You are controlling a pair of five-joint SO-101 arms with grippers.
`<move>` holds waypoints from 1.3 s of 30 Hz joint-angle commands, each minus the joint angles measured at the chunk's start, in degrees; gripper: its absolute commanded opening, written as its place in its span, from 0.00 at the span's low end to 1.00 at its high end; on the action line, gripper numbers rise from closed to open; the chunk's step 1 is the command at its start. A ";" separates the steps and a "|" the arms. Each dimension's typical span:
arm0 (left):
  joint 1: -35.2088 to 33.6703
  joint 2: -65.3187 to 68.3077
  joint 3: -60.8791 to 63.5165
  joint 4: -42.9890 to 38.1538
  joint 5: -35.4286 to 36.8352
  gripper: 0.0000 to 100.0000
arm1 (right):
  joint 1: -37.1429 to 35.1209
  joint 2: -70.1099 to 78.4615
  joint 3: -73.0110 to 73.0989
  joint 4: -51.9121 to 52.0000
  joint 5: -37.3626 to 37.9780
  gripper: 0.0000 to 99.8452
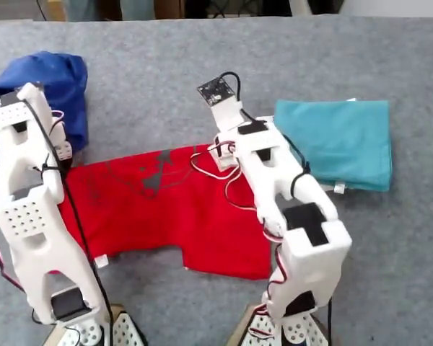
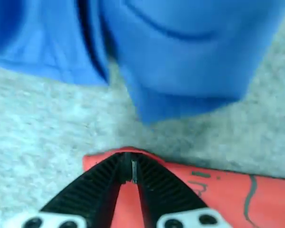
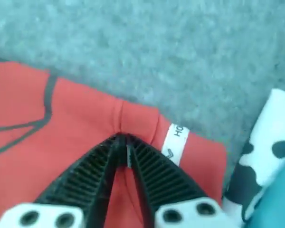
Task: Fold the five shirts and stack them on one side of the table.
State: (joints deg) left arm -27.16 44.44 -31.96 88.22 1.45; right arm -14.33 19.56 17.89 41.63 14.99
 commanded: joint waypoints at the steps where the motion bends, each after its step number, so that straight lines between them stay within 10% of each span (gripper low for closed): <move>1: -5.85 1.14 -5.93 -0.53 0.00 0.03 | 0.79 2.42 -3.12 -0.70 -0.53 0.01; 13: -16.13 3.87 -10.95 1.76 -6.33 0.03 | 1.32 3.12 -4.44 0.44 0.35 0.01; 22: -10.95 1.49 -28.53 12.75 -6.24 0.03 | -1.93 -4.18 -4.79 0.70 2.29 0.01; 30: 2.86 1.14 -20.26 9.93 -9.67 0.03 | -1.49 -19.38 -4.35 4.57 2.20 0.01; 39: 1.71 12.92 -19.12 11.43 -4.31 0.03 | 2.99 -15.43 3.21 -6.51 2.02 0.01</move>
State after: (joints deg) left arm -24.18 56.31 -50.95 98.15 -3.91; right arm -14.59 3.21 20.79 38.99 16.57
